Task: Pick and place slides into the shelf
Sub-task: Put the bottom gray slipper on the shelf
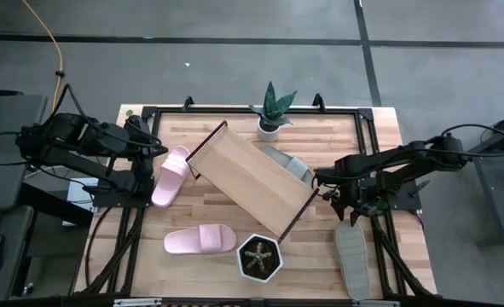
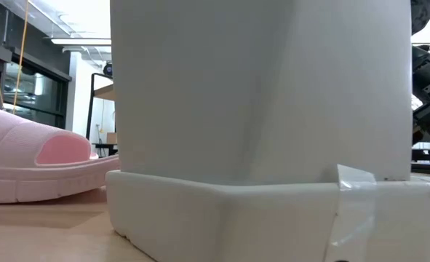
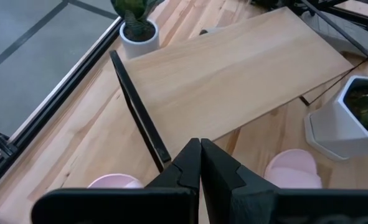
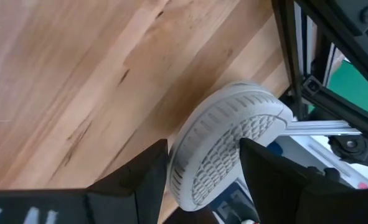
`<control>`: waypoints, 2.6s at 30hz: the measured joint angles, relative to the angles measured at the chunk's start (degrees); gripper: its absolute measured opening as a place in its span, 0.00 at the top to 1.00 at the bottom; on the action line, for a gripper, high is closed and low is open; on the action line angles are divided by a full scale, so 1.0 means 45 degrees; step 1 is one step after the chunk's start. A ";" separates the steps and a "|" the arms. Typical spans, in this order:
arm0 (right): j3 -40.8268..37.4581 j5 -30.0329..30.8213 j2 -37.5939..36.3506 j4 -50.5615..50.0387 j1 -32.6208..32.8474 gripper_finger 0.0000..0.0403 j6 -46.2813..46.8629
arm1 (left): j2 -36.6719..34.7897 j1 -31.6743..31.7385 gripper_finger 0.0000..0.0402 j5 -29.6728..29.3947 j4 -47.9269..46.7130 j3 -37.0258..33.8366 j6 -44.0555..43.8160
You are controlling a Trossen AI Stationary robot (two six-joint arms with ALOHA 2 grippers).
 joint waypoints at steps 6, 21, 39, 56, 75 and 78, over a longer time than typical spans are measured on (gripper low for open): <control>0.0000 -0.0156 -0.0162 0.0014 0.0000 0.52 -0.0064 | 0.0000 -0.0001 1.00 -0.0005 -0.0024 0.0000 0.0000; 0.0000 -0.0314 -0.0302 -0.0180 0.0111 0.52 -0.0014 | 0.0000 -0.0001 1.00 -0.0005 -0.0019 0.0000 -0.0005; 0.0002 -0.1072 -0.0302 -0.0559 0.0702 0.52 -0.0097 | 0.0000 -0.0004 1.00 -0.0005 -0.0010 0.0002 0.0065; 0.0004 -0.1514 -0.0297 -0.1011 0.0709 0.80 -0.0632 | 0.0000 -0.0005 1.00 -0.0005 0.0058 0.0004 0.0228; 0.0005 -0.1548 -0.0606 -0.1228 0.0690 0.90 -0.1095 | 0.0004 -0.0004 1.00 -0.0072 0.0151 0.0001 0.0364; 0.0003 -0.1422 -0.0948 -0.1249 0.0690 0.90 -0.0887 | 0.0005 -0.0005 1.00 -0.0184 0.0155 0.0000 0.0379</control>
